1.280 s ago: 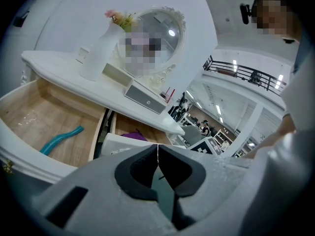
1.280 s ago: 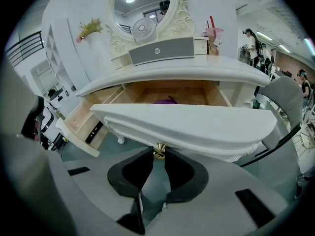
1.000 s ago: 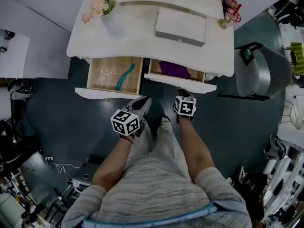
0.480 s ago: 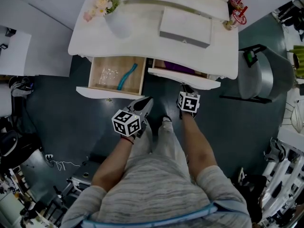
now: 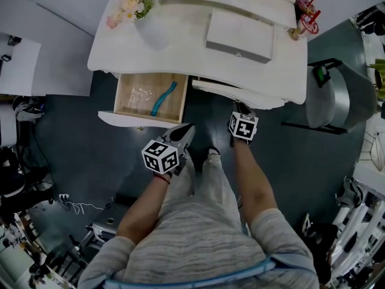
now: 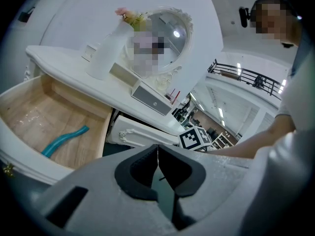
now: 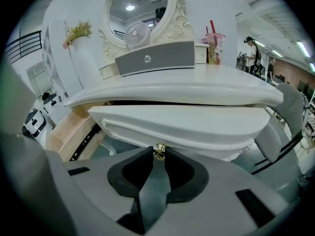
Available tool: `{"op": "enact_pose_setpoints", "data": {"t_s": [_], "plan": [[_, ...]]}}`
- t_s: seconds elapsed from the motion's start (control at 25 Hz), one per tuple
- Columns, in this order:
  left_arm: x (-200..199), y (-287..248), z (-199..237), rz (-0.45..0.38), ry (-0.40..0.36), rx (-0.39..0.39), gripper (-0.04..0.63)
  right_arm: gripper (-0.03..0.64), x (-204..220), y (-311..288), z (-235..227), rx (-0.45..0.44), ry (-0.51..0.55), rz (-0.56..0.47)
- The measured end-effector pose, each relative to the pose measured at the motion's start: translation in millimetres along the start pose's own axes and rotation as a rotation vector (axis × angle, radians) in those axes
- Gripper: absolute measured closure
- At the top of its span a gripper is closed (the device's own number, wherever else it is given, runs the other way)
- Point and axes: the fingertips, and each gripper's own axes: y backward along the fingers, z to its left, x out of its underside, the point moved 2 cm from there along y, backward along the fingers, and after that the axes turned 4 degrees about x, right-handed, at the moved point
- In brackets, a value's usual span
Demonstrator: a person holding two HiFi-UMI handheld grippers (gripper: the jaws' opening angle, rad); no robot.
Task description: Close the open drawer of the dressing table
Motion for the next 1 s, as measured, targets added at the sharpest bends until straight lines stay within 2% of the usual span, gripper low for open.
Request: {"op": "enact_pose_setpoints", "data": {"t_s": [1.0], "plan": [[-17.2,-15.6,15.4,-0.014,0.034,-0.001,0.578,0.545,-38.9,-29.4,-6.3,0.057,-0.008,-0.074]]}}
